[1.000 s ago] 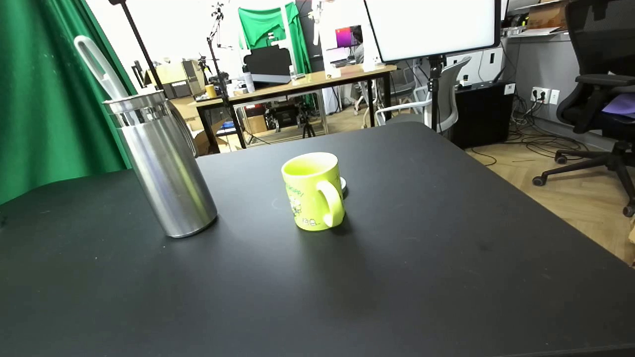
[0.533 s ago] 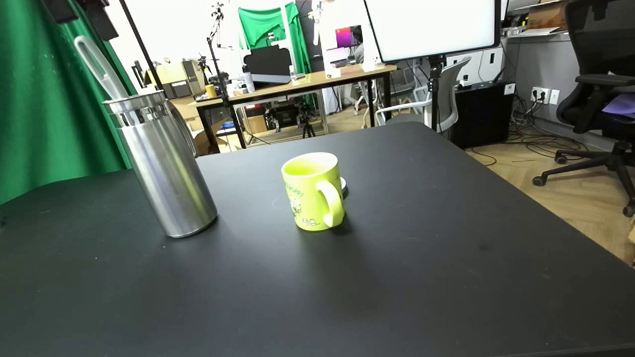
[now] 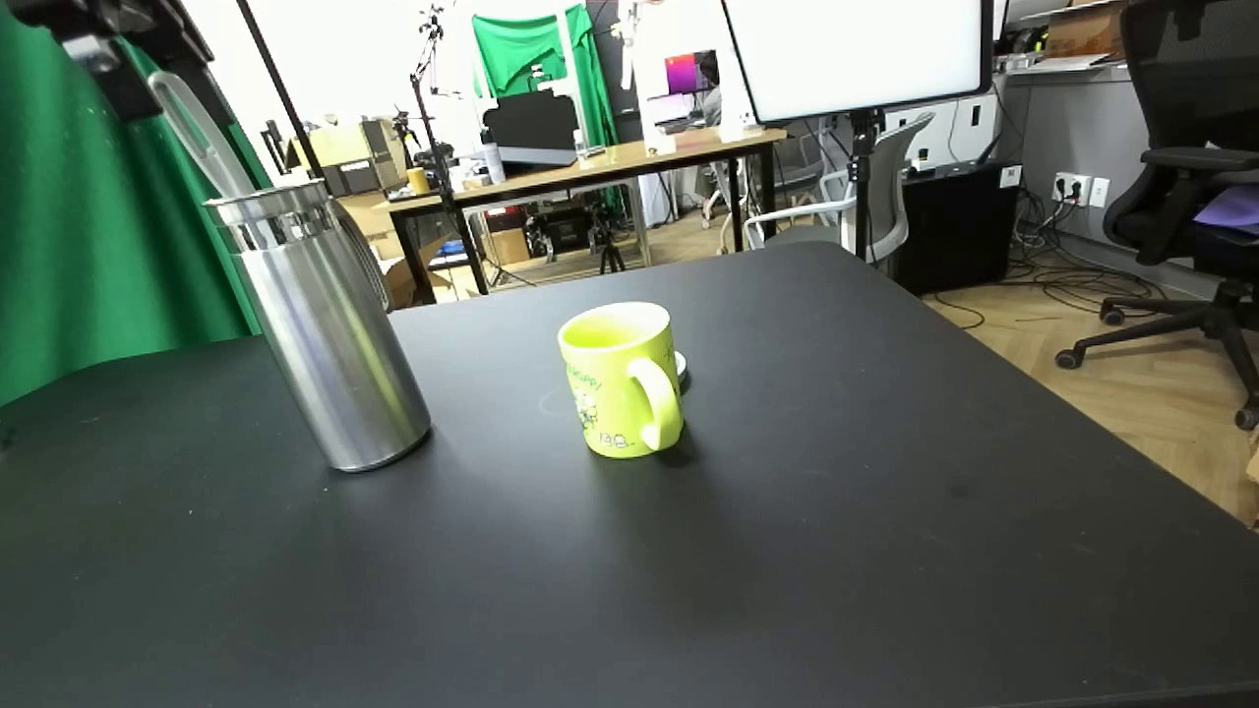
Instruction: Clean inside the flask using the bottle brush
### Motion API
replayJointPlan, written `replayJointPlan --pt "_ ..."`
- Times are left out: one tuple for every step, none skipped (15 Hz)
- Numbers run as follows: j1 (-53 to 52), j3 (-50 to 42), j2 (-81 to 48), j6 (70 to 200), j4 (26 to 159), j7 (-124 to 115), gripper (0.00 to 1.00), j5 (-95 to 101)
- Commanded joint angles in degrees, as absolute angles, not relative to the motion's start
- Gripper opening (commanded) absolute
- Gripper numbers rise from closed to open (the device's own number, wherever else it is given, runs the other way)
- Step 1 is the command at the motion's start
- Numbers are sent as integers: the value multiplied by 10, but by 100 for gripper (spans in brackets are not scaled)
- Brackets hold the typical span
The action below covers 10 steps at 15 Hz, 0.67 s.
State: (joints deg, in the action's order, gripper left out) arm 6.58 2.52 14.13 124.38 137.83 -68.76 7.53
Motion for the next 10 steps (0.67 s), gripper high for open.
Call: replayJointPlan --pt "64 20 159 1279 1405 -688 73 76" --pt "65 20 159 1284 1407 -687 67 76" --pt "66 19 159 1289 1408 -686 60 77" --pt "67 19 160 1292 1409 -685 51 77" --pt "68 19 160 1295 1409 -684 45 77" --pt "68 18 160 1295 1408 -682 38 76" --pt "68 17 159 1292 1407 -678 31 74" --pt "66 15 157 1283 1403 -668 25 68" --pt "64 13 153 1268 1395 -652 17 62" --pt "63 11 148 1255 1386 -638 11 59"
